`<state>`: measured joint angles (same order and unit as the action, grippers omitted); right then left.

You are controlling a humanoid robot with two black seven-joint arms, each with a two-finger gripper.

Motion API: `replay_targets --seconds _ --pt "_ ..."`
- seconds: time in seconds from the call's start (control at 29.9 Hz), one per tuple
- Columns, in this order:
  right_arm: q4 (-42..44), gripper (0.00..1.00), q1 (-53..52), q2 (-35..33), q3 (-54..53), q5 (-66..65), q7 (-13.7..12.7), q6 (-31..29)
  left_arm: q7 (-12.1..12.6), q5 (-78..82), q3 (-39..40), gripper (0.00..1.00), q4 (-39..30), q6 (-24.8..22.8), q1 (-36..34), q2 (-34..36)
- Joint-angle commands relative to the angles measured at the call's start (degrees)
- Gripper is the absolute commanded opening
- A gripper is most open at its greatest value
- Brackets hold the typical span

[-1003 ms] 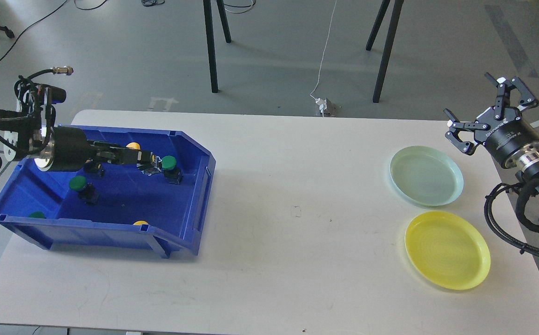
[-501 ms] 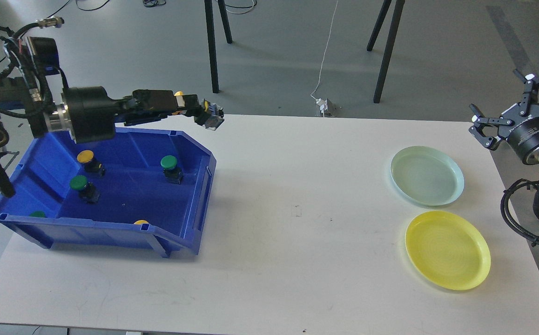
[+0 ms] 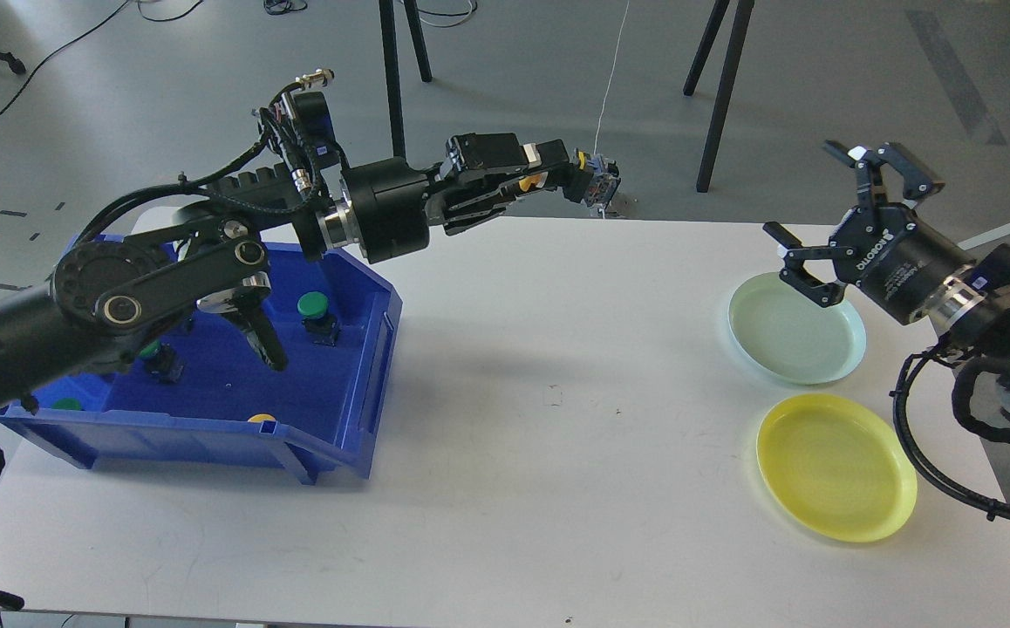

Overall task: Pass button and place on color plate
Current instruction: 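Lift the button out of the bin and extend it toward the right gripper, then reach the right gripper to the held button and grasp it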

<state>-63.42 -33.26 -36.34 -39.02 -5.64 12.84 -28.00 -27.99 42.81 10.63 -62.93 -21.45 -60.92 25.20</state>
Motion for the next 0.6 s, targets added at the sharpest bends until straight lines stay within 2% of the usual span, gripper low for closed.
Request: replay_targets --seconds 0.0,0.17,0.57 --pt "-0.22 0.99 -0.75 6.44 -0.36 -5.08 0.08 0.00 -0.01 -0.01 0.09 0.08 0.00 -0.43 0.27 -0.15" --pt "-0.48 0.99 -2.07 10.84 -0.36 -5.79 0.25 0.00 -0.01 0.08 0.18 0.08 0.00 -0.61 0.27 -0.15" --pt "-4.96 0.99 -6.90 10.06 4.47 -5.97 1.13 0.00 -0.01 0.26 0.18 0.08 0.09 -1.49 0.36 -0.15"
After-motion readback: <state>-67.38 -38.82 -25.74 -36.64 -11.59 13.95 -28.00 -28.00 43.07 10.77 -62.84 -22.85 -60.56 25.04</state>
